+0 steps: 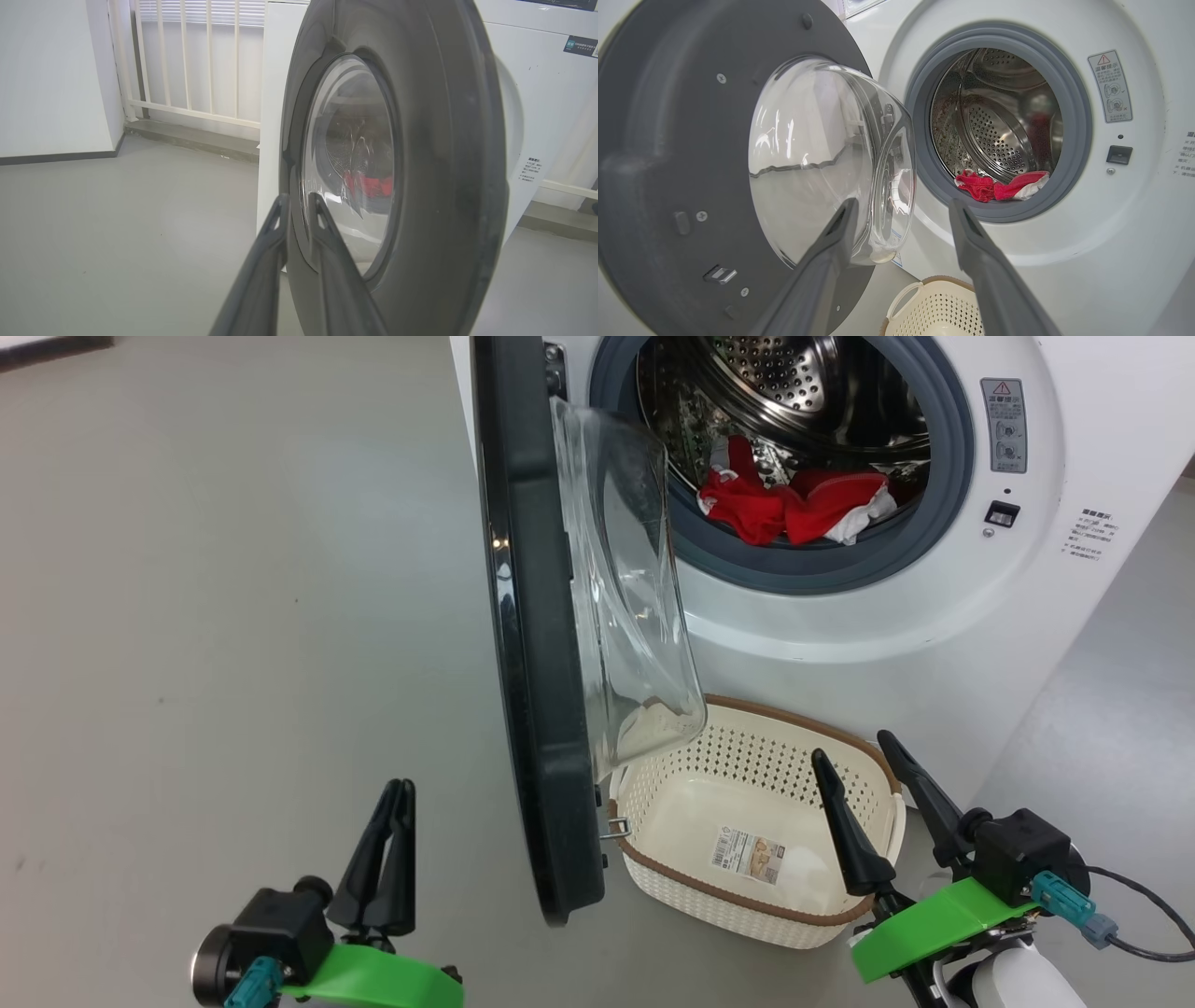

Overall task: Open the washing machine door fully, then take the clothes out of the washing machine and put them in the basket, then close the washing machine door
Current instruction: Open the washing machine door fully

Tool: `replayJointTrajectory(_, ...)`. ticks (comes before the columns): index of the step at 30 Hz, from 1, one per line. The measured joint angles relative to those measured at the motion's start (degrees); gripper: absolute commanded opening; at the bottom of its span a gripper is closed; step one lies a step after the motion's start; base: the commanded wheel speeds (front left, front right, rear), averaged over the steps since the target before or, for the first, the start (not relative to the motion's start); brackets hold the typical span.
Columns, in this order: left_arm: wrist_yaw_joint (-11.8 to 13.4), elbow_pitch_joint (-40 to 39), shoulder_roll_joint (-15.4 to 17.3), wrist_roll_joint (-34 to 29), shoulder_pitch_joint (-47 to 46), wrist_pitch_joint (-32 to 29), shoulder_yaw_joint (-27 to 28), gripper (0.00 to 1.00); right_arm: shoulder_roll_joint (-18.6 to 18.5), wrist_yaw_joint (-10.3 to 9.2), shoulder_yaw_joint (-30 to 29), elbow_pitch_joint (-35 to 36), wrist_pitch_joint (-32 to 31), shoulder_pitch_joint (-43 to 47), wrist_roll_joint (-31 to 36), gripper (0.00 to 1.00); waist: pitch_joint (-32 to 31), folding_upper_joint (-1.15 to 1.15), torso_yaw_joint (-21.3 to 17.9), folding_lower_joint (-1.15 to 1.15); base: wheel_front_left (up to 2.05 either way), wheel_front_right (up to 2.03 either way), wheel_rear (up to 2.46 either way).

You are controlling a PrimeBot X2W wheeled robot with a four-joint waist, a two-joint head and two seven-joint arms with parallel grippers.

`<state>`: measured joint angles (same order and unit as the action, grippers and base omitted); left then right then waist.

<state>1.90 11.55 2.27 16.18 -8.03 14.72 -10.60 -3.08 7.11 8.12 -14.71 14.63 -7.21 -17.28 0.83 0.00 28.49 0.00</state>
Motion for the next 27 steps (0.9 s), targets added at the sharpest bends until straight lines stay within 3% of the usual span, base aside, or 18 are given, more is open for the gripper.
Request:
replayJointTrajectory(14, -0.93, -8.44, 0.24, -3.68, -3.25, 0.0, -0.08, 0.0, 0.01, 0.0, 0.35, -0.24, 0.0, 0.0, -0.21, 1.0, -0.06, 0.0, -0.2, 0.0, 0.0, 0.0, 0.0)
replayJointTrajectory(27, -3.46, -17.45, 0.47, -6.6, -10.37, -2.14, -8.98, 0.0, 0.03, 0.0, 2.23, -0.67, 0.0, -0.01, -0.36, 1.0, 0.47, 0.0, -0.99, 0.0, 0.0, 0.0, 0.0)
